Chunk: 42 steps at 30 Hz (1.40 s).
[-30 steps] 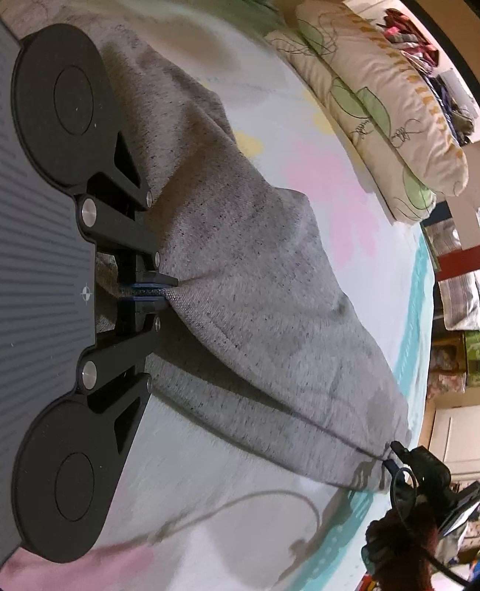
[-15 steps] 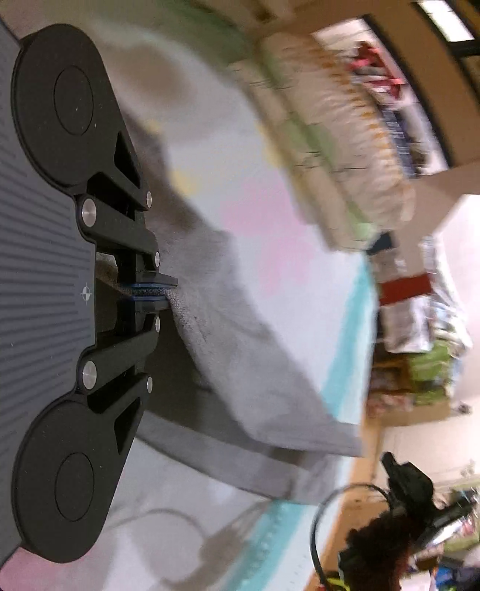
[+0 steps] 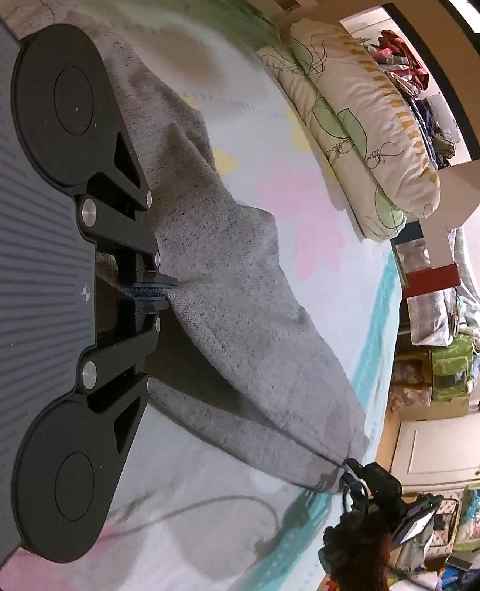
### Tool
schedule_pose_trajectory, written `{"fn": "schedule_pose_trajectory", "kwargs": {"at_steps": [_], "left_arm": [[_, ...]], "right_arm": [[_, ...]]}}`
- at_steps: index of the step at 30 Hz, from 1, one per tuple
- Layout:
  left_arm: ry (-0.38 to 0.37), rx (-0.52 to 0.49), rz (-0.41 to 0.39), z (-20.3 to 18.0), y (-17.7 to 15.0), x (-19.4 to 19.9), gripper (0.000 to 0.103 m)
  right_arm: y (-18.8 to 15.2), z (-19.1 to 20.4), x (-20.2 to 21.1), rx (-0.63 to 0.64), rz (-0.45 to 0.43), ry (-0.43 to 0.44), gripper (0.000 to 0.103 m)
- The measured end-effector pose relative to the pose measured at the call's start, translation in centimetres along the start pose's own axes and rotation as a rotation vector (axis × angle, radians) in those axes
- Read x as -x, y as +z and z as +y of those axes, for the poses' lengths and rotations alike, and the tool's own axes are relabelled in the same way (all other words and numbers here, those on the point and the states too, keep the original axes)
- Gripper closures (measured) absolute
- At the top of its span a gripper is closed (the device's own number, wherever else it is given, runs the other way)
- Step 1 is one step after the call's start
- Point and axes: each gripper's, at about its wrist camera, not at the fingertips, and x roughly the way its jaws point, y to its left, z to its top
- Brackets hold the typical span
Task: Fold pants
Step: 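Pull the pants taut with the left tool while the right tool holds the cuff, then open both tools and release the folded grey sweatpants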
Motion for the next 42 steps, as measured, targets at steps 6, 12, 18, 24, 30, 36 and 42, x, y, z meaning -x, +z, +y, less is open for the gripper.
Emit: {"fn": "schedule_pose_trajectory", "kwargs": {"at_steps": [6,12,18,24,30,36,42], "left_arm": [[-0.002,0.005,0.018,0.0,-0.1,-0.5,0.099],[0.077,-0.025,-0.13,0.2,1.3,2.6,0.099],[0.036,-0.054,-0.119,-1.6,0.5,3.1,0.099],[-0.051,-0.034,0.085,-2.6,-1.8,-0.9,0.099],[-0.086,0.04,0.139,-1.7,-1.5,-2.0,0.097],[-0.128,0.066,0.196,-1.1,-1.6,-2.5,0.091],[-0.187,0.147,0.147,-0.6,-0.9,-1.0,0.055]], "right_arm": [[0.5,-0.2,-1.1,-0.029,-0.021,0.038,0.069],[2.3,3.5,2.3,0.127,-0.145,0.088,0.097],[3.5,3.8,9.2,0.19,-0.319,0.052,0.097],[1.2,0.5,3.2,0.175,-0.082,-0.1,0.097],[1.0,0.9,3.4,0.152,-0.107,-0.111,0.097],[-0.2,0.0,1.5,0.164,-0.007,-0.175,0.089],[0.5,1.5,3.9,0.158,-0.119,-0.223,0.082]]}}
